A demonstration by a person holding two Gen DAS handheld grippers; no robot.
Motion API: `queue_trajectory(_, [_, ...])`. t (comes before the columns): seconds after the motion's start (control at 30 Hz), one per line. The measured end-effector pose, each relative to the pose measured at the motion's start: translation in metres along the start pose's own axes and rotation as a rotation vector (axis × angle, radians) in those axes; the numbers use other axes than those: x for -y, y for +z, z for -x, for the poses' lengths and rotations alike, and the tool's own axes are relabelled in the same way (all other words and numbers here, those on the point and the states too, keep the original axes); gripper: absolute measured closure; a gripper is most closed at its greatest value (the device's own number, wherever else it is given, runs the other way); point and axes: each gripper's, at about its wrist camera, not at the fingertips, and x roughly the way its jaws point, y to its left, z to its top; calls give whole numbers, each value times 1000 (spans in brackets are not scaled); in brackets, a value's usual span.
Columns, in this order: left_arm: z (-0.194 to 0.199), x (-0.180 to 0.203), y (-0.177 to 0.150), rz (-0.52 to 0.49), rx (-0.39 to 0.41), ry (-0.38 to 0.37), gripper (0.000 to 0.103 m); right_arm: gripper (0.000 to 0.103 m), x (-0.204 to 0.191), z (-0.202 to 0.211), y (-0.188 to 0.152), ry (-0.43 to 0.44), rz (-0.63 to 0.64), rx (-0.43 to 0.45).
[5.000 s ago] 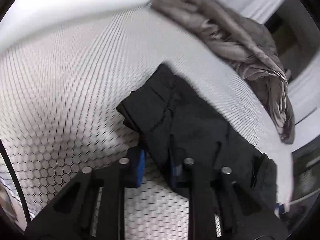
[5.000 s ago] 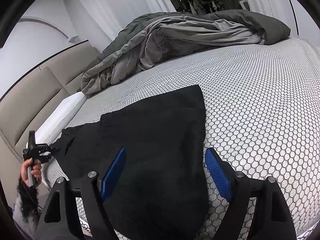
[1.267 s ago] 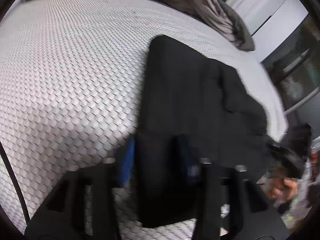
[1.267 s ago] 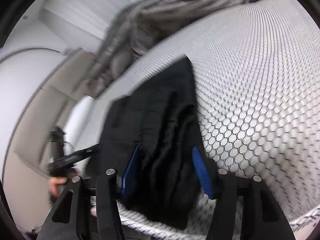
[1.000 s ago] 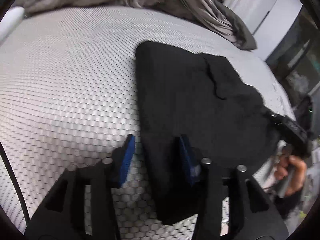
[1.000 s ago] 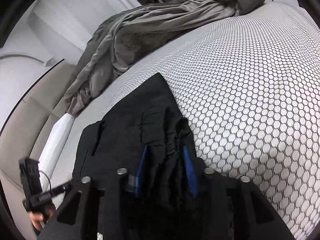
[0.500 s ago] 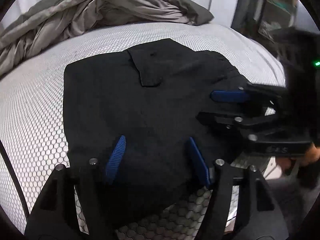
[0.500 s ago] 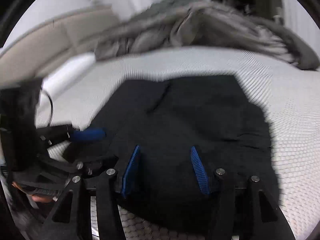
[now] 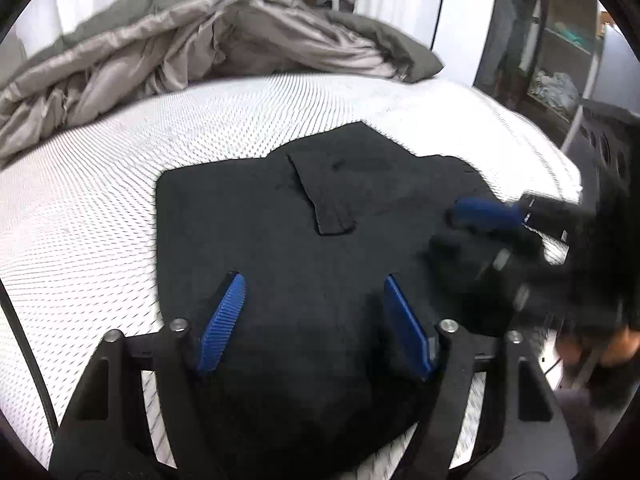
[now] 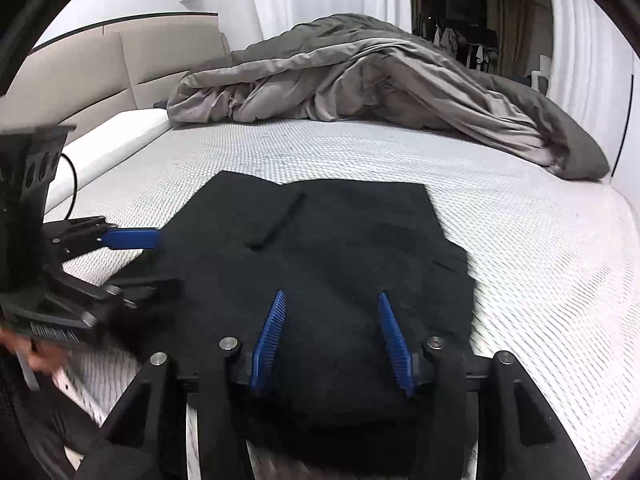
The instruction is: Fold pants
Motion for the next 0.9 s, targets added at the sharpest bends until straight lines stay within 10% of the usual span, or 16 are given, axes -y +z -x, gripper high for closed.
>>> queue_trajectory(0.1, [-25,2,-1,-57,-46,19,40,53,-22,-53,10,23,39,-112])
queue_trajectory(0.23, [-16,-2,-8,-107,-77,14,39,59,-4,-44,0,-205,103,-108])
queue_trajectory(0.57, [-27,-15,14,12,-62,70,40,52,-15,-44,31,-41,-50,-43])
queue_trajectory(0.9, [-7,-35,16,33,-120,-5,38,62,16,-45,23,-169,-38,-130])
